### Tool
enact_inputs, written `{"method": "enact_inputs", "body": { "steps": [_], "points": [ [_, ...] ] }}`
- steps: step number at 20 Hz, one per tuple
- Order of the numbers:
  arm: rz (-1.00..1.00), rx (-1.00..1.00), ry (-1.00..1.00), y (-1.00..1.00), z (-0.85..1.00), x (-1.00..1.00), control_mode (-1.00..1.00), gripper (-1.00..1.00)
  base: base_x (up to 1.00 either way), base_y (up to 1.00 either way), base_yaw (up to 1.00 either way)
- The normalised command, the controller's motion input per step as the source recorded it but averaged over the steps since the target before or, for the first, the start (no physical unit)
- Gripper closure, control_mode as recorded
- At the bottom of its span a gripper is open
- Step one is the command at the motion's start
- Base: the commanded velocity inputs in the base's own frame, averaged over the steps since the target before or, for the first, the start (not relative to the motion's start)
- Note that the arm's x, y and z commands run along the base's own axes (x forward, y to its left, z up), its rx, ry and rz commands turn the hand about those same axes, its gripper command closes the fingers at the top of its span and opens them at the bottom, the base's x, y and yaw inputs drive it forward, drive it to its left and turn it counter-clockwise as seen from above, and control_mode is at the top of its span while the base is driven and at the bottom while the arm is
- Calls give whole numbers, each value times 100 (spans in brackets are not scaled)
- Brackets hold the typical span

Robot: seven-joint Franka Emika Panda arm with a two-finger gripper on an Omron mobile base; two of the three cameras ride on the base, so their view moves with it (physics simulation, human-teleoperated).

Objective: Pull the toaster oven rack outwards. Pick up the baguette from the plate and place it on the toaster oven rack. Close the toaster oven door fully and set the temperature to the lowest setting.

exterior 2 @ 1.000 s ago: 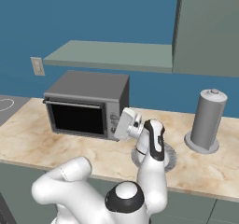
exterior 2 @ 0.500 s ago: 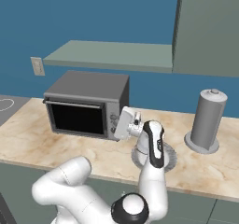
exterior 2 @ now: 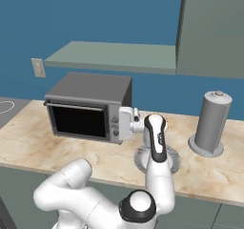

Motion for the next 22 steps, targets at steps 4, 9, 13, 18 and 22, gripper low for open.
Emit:
{"method": "enact_inputs", "body": {
  "steps": [4, 9, 13, 18, 22],
  "points": [
    [0, -65, -40, 2, 0, 61, -100, 100, 0, 0, 0],
    [-2, -68, -45, 0, 0, 52, -100, 100, 0, 0, 0],
    [-7, -88, -56, 7, 1, 37, -100, 100, 0, 0, 0],
    [-8, -92, -64, 11, 0, 25, -100, 100, 0, 0, 0],
    [-9, -70, -72, 0, 0, 6, -100, 100, 0, 0, 0]
  ]
}}
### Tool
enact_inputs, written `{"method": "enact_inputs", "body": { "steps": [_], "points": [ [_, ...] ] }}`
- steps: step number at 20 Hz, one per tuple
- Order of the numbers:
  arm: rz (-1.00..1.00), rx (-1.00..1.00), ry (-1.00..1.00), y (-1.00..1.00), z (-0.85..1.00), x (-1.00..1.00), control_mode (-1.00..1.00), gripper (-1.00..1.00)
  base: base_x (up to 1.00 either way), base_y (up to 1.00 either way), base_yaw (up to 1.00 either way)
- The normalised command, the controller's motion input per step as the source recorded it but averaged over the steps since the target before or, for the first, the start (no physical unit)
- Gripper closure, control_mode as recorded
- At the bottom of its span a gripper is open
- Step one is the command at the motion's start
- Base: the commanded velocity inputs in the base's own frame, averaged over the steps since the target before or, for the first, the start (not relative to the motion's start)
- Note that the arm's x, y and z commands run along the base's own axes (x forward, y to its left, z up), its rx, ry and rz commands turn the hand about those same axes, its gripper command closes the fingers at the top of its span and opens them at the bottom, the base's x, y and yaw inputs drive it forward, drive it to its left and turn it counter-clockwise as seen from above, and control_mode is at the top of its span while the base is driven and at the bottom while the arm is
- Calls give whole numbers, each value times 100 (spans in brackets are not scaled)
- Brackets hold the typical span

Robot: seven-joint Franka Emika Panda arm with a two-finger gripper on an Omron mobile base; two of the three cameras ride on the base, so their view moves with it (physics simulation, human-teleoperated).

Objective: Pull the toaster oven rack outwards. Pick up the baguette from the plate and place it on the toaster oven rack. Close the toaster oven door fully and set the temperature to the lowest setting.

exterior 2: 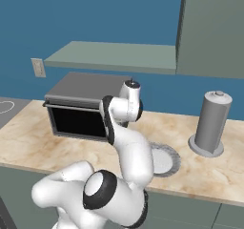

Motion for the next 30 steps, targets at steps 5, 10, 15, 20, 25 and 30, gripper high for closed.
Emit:
{"method": "enact_inputs", "body": {
  "steps": [5, 10, 15, 20, 25, 30],
  "points": [
    [-9, -42, -67, 0, 2, 15, -100, 100, 0, 0, 0],
    [-9, -11, -56, 19, 3, 50, -100, 100, 0, 0, 0],
    [-51, -19, -38, 96, -5, 76, -100, 100, 0, 0, 0],
    [-55, -23, -31, 100, -19, 68, -100, 100, 0, 0, 0],
    [-53, -12, -46, 59, -6, 31, -100, 100, 0, 0, 0],
    [-31, 13, -77, -11, 0, -37, -100, 100, 0, 0, 0]
  ]
}}
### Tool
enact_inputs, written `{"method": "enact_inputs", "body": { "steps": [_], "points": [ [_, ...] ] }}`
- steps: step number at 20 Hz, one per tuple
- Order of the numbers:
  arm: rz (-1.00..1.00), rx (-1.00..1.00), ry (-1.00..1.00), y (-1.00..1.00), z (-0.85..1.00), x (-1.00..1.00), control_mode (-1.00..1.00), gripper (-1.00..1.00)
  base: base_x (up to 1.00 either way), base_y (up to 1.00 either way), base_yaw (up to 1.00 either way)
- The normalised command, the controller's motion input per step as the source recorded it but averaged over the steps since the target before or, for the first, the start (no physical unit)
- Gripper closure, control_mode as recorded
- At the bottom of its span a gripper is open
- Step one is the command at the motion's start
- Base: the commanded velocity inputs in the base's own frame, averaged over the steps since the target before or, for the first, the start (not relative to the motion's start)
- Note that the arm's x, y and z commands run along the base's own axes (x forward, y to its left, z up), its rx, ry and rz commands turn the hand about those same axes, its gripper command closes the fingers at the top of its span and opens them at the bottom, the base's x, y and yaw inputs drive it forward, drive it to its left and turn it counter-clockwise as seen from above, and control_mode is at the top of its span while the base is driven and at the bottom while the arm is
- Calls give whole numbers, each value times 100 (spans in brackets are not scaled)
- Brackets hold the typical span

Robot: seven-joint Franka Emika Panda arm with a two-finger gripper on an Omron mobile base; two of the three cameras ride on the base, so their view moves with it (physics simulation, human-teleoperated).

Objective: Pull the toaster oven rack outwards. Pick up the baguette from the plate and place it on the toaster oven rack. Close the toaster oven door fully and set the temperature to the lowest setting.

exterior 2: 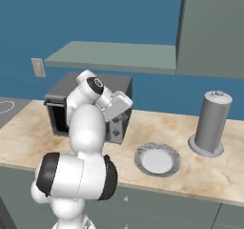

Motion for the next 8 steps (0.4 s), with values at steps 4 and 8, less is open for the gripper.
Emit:
{"method": "enact_inputs", "body": {
  "steps": [4, 8],
  "points": [
    [-18, 33, -86, -34, 6, -32, -100, 100, 0, 0, 0],
    [-8, 40, -93, -42, 18, -40, -100, 100, 0, 0, 0]
  ]
}}
